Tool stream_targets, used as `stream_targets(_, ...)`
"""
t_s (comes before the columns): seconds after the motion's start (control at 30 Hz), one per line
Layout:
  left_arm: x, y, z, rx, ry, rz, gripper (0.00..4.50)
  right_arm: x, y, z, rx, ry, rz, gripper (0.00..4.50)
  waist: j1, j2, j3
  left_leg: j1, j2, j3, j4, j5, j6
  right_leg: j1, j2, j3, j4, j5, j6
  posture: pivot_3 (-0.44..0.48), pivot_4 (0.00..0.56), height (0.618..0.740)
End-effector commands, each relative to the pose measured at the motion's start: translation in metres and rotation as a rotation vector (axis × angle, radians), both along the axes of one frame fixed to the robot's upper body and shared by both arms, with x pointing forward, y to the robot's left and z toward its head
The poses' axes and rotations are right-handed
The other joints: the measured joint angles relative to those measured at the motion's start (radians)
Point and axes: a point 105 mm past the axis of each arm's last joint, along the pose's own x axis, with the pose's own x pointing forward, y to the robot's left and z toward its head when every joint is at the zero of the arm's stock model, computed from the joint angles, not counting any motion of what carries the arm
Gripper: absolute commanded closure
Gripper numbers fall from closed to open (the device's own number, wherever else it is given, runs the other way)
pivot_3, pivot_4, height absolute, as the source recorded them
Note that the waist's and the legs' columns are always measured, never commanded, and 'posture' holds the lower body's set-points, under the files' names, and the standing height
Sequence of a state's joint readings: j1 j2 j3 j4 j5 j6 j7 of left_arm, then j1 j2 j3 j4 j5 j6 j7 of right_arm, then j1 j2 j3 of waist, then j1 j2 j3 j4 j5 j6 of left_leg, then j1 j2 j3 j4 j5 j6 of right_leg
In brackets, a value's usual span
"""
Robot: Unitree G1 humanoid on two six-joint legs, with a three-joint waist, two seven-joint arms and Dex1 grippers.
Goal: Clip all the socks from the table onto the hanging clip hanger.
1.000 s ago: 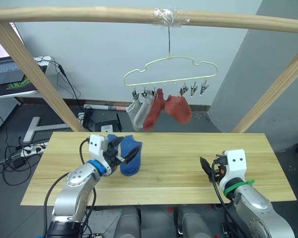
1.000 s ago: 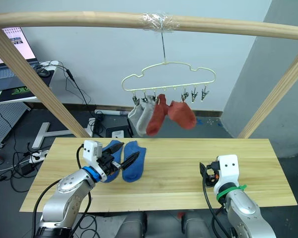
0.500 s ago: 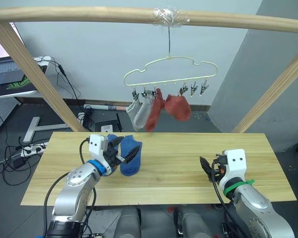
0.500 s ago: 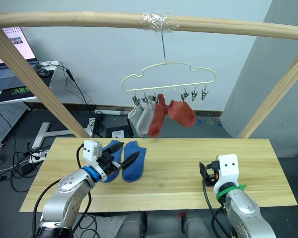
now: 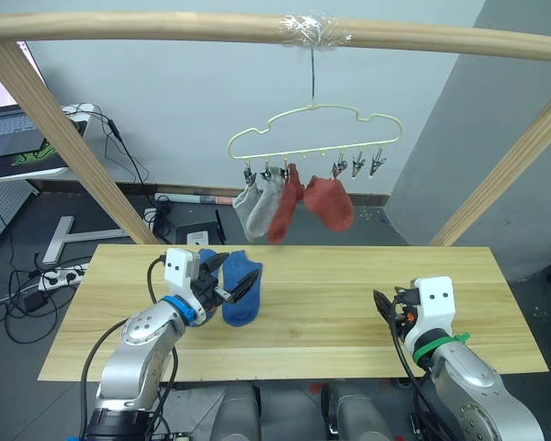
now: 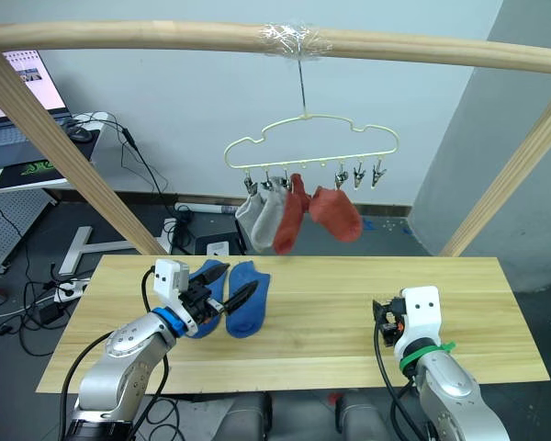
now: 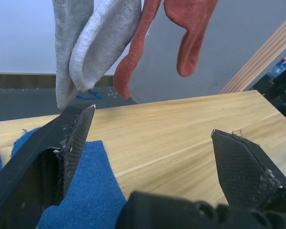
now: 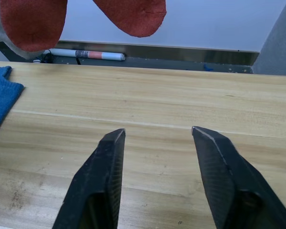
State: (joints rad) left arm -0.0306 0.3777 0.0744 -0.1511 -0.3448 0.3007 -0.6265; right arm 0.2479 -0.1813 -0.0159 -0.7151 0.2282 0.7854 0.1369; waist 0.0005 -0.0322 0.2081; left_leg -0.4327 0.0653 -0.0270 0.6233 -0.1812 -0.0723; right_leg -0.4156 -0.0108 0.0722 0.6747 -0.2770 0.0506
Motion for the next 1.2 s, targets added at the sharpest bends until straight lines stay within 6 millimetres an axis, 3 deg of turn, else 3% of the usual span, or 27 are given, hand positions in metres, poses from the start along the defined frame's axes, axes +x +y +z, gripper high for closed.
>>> stream_targets(0.03, 0.0009, -0.0028, 0.0083, -0.002, -0.038, -0.019, 0.0, 0.0002, 0.0007, 0.0095, 0.008, -0.035, 0.005, 2.0, 0.0, 0.0, 0.0, 0.0, 0.0, 0.0, 0.0, 0.0, 0.0, 0.0, 0.0, 0.0, 0.0, 0.0, 0.0, 0.091, 0.168, 0.74)
stream_targets(1.2, 0.0005, -0.004, 0.0084, -0.009, -0.035, -0.019, 0.0, -0.0018, 0.0023, 0.0084, 0.014, -0.025, 0.005, 2.0, 0.0, 0.0, 0.0, 0.0, 0.0, 0.0, 0.0, 0.0, 0.0, 0.0, 0.0, 0.0, 0.0, 0.0, 0.0, 0.092, 0.169, 0.74)
